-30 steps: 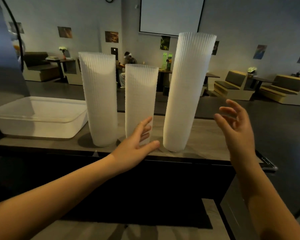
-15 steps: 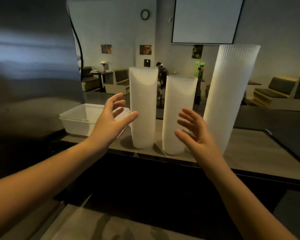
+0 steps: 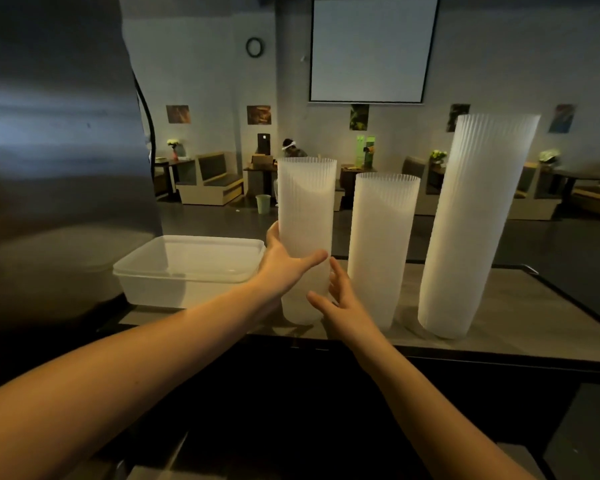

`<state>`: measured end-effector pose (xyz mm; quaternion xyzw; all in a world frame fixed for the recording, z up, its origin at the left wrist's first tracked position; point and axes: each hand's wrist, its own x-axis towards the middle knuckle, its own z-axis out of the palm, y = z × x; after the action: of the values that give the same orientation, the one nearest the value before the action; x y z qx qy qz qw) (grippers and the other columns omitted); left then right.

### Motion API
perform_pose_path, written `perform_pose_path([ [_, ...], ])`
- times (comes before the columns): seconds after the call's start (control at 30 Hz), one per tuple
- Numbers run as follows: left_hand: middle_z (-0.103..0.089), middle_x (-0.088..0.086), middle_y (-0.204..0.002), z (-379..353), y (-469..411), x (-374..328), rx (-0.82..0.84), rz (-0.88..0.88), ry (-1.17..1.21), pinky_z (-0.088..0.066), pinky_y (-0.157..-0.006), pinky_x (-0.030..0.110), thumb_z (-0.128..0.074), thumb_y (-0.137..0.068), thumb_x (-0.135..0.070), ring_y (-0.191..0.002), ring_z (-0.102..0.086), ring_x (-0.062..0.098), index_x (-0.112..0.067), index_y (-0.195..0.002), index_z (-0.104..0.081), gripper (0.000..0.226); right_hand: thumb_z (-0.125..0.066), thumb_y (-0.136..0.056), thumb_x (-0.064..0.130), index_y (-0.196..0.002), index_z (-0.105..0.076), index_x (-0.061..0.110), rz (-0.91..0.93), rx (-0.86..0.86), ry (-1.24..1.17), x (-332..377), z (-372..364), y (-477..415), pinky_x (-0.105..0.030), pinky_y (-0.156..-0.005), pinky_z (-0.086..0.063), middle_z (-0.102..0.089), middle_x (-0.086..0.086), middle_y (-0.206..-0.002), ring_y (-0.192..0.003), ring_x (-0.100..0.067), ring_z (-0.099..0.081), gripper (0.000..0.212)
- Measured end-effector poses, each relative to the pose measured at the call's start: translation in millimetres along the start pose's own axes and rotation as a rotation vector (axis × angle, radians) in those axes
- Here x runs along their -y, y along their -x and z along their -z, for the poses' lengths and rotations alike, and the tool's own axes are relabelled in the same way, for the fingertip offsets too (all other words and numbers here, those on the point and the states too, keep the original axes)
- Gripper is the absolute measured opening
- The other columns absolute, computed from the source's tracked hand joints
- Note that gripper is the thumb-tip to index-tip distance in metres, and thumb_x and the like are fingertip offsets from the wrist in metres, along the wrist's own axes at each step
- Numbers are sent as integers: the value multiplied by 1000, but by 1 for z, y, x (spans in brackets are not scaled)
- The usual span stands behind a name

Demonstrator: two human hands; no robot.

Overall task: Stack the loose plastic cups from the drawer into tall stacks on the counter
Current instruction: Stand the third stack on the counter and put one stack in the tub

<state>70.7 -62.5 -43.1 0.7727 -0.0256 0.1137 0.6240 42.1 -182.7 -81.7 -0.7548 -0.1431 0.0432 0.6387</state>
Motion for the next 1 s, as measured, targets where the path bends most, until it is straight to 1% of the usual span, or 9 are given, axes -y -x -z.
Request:
perform_pose_path([
  [0.17,-39,2,-134,14,-2,-6,-19,-43,10,-37,-104,51,-74,-76,-24,-125,-40,24,-25,-143,-13,90,-55,-89,22,-143,-8,36,28,-28,-36,8,-8,-4,-43,-108,-31,-21,0,-152,-136,-22,-27,73],
  [0.33,-43,-4,-122,50,-2,-37,-76,-178,31,-41,-100,48,-77,-72,-22,-113,-43,16,-28,-139,-21,87,-55,-89,20,-139,-16,40,249,-53,1,39,-21,-10,-21,-89,-39,-29,2,-147,-121,-8,-36,66],
  [0.4,-45,-2,-125,69,-6,-48,-93,-210,52,-42,-100,50,-77,-71,-21,-116,-45,18,-28,-137,-24,84,-55,-89,20,-138,-18,40,326,-81,41,53,-29,-19,-13,-84,-38,-29,2,-147,-124,-8,-34,65],
  [0.43,-45,0,-128,79,-9,-53,-104,-217,55,-41,-100,52,-77,-71,-21,-119,-45,21,-28,-137,-25,84,-55,-89,20,-139,-18,39,349,-87,57,59,-34,-26,-16,-88,-39,-28,1,-148,-129,-10,-33,65],
  [0.53,-46,3,-132,110,-26,-57,-144,-208,23,-41,-100,54,-77,-71,-23,-122,-46,25,-25,-138,-27,83,-56,-89,21,-142,-19,33,358,-43,111,72,-55,-54,-36,-103,-38,-30,-2,-147,-132,-20,-34,66],
  [0.67,-44,4,-134,144,-48,-38,-199,-158,-69,-42,-99,55,-76,-71,-26,-123,-44,26,-24,-141,-22,88,-57,-88,20,-143,-19,22,288,36,165,74,-89,-92,-34,-95,-41,-38,-9,-142,-125,-25,-43,67],
  [0.83,-35,7,-141,169,-65,6,-268,-61,-153,-40,-98,57,-76,-73,-28,-128,-39,31,-21,-143,-14,93,-54,-90,20,-144,-20,15,156,124,243,59,-121,-124,-23,-78,-44,-41,-13,-140,-118,-25,-48,64],
  [0.87,-35,8,-142,173,-68,14,-282,-41,-159,-39,-99,56,-76,-73,-27,-128,-38,31,-21,-143,-14,93,-54,-90,20,-144,-20,14,136,146,257,56,-125,-128,-24,-78,-46,-41,-14,-139,-117,-26,-49,64],
  [1.0,-34,8,-142,187,-80,36,-303,-1,-193,-38,-101,57,-78,-69,-32,-128,-38,31,-25,-142,-15,97,-55,-89,22,-143,-21,12,51,205,308,50,-141,-147,-40,-98,-44,-44,-16,-137,-119,-28,-48,64],
])
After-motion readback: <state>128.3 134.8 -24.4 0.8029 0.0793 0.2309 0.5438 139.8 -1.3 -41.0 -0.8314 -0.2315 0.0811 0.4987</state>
